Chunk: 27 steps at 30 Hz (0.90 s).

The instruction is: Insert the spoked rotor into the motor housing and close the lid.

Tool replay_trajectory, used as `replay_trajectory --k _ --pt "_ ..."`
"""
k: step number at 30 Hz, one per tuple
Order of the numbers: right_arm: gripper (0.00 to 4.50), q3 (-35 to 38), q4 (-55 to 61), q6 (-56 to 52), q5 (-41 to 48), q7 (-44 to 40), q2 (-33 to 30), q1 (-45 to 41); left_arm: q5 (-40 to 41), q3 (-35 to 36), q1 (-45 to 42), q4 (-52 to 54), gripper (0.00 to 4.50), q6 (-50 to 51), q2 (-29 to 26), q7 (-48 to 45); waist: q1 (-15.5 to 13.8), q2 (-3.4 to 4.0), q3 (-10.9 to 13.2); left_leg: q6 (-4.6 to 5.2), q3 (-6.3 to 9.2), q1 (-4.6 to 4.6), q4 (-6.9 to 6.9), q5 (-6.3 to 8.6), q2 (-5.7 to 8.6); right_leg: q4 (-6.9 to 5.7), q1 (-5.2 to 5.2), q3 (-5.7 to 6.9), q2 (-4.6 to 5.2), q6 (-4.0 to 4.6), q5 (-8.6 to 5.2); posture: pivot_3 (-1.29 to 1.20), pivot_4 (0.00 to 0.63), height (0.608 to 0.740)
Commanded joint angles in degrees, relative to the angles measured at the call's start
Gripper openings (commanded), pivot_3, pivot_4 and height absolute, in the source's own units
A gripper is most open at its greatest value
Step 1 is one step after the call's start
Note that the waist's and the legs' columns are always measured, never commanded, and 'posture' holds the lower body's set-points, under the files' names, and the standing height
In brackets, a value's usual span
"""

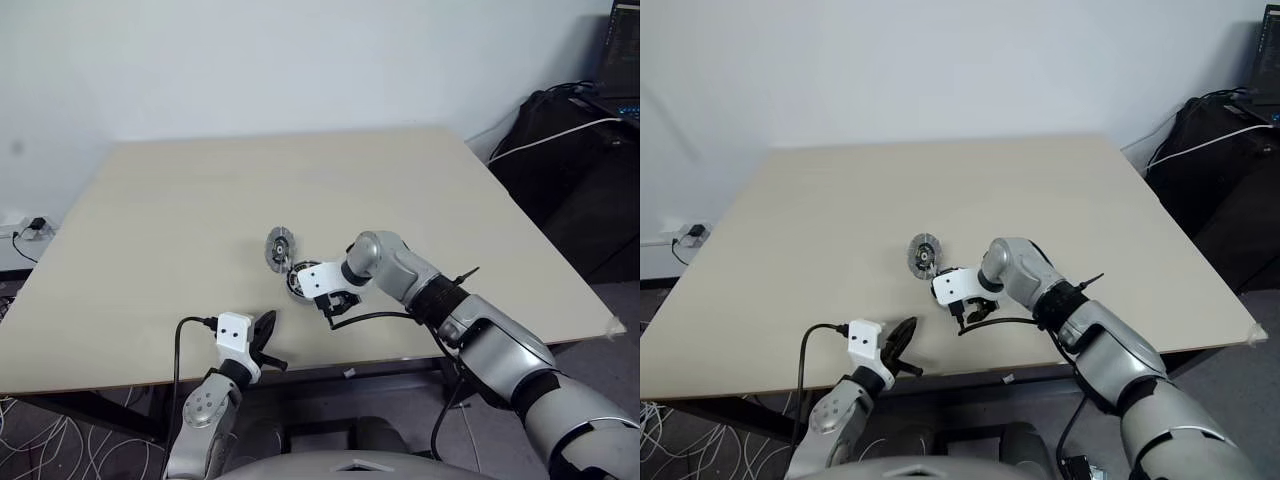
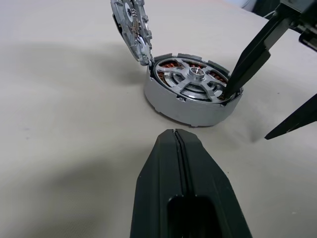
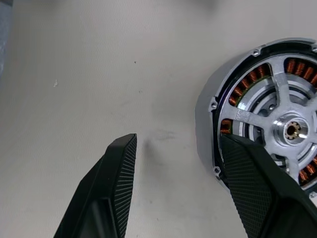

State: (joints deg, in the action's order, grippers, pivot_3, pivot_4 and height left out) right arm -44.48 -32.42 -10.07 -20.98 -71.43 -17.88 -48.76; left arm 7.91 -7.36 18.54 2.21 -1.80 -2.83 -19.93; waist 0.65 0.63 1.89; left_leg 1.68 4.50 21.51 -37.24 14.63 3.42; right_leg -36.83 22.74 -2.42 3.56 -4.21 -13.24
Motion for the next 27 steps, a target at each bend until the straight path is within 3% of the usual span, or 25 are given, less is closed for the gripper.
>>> replay_trajectory --k 1,8,11,18,27 --pt "2.84 0.5 -1.3 1.3 -1.0 -1.0 0.9 -2.2 0.6 0.0 -0.3 1.7 0.00 -1.3 0.4 0.4 0.0 0.00 0.0 0.00 0.00 0.00 0.00 0.00 0.00 0.00 0.00 0.00 0.00 0.00 0.00 0.00 0.000 0.740" --pt "2.84 0.8 -5.4 2.4 -2.5 -0.6 2.9 -3.9 0.6 -0.1 0.1 2.1 0.00 -1.3 0.8 0.8 0.1 0.02 0.0 -0.06 0.01 -0.03 0.00 -0.04 -0.01 -0.04 0.00 0.01 -0.02 0.04 0.03 0.00 0.000 0.740" --pt "2.23 1.1 -7.1 2.8 -3.1 0.1 3.5 -4.4 0.6 -0.2 0.2 2.2 0.00 -1.3 0.9 1.0 0.1 0.03 0.0 -0.10 0.00 -0.05 0.00 -0.06 -0.02 -0.05 -0.01 0.01 -0.04 0.11 0.07 0.00 0.000 0.740" --pt "0.03 1.8 -8.7 3.5 -3.9 1.0 4.0 -4.6 0.7 -0.4 0.3 2.5 0.00 -1.3 1.0 1.3 0.0 0.03 0.0 -0.11 0.02 -0.05 0.03 -0.07 0.00 -0.03 -0.01 0.02 -0.03 0.12 0.08 0.00 0.000 0.740" --pt "0.03 4.6 -8.6 1.2 -2.1 2.3 4.3 -3.5 0.8 -0.6 0.2 2.5 0.00 -1.0 1.0 1.0 0.1 0.04 0.0 -0.14 0.02 -0.05 0.03 -0.09 -0.01 -0.06 -0.01 0.03 -0.03 0.13 0.08 0.00 0.000 0.740"
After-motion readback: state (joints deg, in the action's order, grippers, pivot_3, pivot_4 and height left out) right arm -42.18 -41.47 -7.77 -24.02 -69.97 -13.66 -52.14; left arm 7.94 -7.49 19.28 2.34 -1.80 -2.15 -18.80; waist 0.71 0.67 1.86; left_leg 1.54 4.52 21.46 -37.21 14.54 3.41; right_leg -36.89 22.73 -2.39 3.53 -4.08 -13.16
